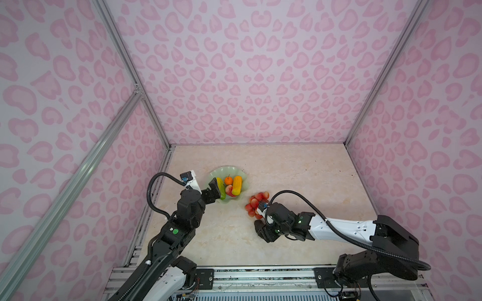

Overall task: Place and organize the fake fruits in the fruit bowl
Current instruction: 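Grasp the dark avocado with the right gripper while the left gripper withdraws, then carry the avocado with the right gripper into the bowl and release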

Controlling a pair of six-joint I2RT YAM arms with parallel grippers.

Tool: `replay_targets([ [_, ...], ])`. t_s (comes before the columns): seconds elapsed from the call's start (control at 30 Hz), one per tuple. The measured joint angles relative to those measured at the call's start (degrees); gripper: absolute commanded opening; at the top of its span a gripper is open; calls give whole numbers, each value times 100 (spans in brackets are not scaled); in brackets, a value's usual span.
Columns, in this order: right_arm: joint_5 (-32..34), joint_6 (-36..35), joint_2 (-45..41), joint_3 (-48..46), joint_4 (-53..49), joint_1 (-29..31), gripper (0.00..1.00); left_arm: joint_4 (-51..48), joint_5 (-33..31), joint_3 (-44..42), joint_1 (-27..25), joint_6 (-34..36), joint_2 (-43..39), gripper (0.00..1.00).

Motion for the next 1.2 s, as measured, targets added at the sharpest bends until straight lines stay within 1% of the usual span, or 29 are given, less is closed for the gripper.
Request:
replay_targets([
  [0.1, 11, -66, 306, 214, -131, 7, 55, -330, -175, -372, 0, -184, -664, 97],
  [0.17, 22, -103, 516, 363, -205, 7, 46, -544, -321, -584, 0, -328, -1165, 98],
  [0.3, 50, -190, 745, 597, -243, 50, 31, -763, -612, -870, 0, -505, -1886, 99],
  [0.37, 164, -264, 774, 697, -339, 138, 28, -839, -737, -977, 4, -595, -2153, 98],
  [0.5, 267, -518, 671, 935, -702, 356, 27, -1003, -916, -1027, 4, -645, -2337, 97],
  [0.6, 382, -787, 555, 1287, -885, 398, 27, -1082, -975, -1027, 4, -706, -2350, 97],
  [0.73, 739, -1333, 697, 2155, -1036, 382, 27, -1158, -988, -1027, 4, -745, -2393, 97],
  [0.83, 876, -1757, 1126, 2966, -1040, 372, 28, -1252, -955, -1029, 4, -750, -2457, 97],
  [0.97, 970, -2218, 2046, 4168, -1003, 273, 27, -1344, -833, -1069, 4, -772, -2603, 97],
  [1.07, 964, -2461, 2763, 5007, -1001, 157, 27, -1416, -715, -1099, 4, -787, -2761, 97],
  [1.2, 887, -2623, 3604, 5827, -1095, 0, 28, -1526, -533, -1108, 4, -776, -2977, 97],
])
